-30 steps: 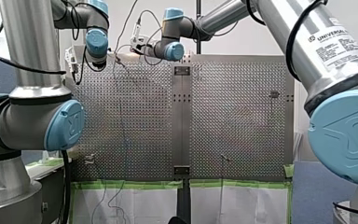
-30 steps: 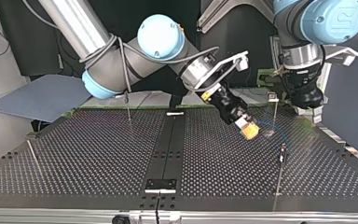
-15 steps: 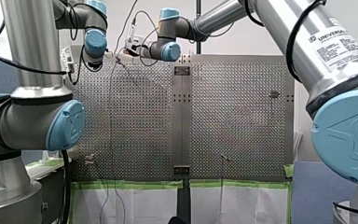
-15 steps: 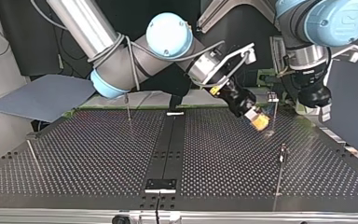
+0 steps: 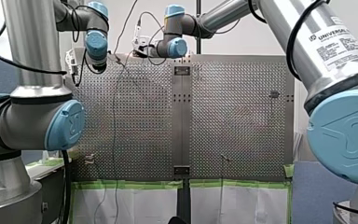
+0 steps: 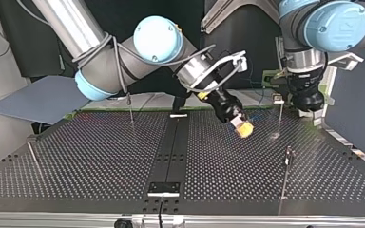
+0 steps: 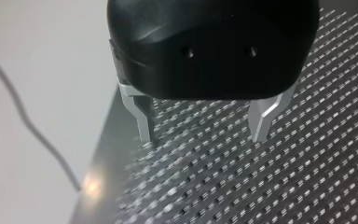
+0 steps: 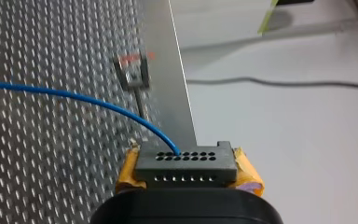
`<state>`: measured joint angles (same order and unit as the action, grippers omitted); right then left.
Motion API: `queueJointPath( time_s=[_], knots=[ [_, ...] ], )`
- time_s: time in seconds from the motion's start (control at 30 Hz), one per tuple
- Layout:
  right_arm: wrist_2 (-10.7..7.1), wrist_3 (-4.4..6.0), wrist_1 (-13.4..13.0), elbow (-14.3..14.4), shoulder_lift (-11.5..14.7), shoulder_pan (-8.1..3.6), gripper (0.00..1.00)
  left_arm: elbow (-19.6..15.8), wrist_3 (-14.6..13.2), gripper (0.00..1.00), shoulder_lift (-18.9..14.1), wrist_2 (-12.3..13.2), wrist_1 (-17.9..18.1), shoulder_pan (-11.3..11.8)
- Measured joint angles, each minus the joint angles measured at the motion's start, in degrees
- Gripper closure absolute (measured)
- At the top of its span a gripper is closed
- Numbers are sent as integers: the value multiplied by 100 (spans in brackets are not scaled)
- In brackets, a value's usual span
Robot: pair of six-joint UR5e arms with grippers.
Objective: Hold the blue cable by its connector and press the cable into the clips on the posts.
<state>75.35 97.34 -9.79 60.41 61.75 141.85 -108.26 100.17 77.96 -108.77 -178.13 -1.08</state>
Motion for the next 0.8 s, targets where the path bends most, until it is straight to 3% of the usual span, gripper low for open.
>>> queueJointPath(
  time_s=[0.13,0.5,0.67,0.8],
  knots=[
    [194,-95,1,193,159,-93,100,0,-58,0,109,185,0,-48],
    [773,-151,-24,772,141,-328,100,0,-53,0,133,427,13,-199],
    [1027,-120,-156,1025,34,-423,100,0,-44,0,134,463,14,-248],
    [1217,-15,-330,1169,11,-495,100,0,-37,0,145,466,16,-272]
  ],
)
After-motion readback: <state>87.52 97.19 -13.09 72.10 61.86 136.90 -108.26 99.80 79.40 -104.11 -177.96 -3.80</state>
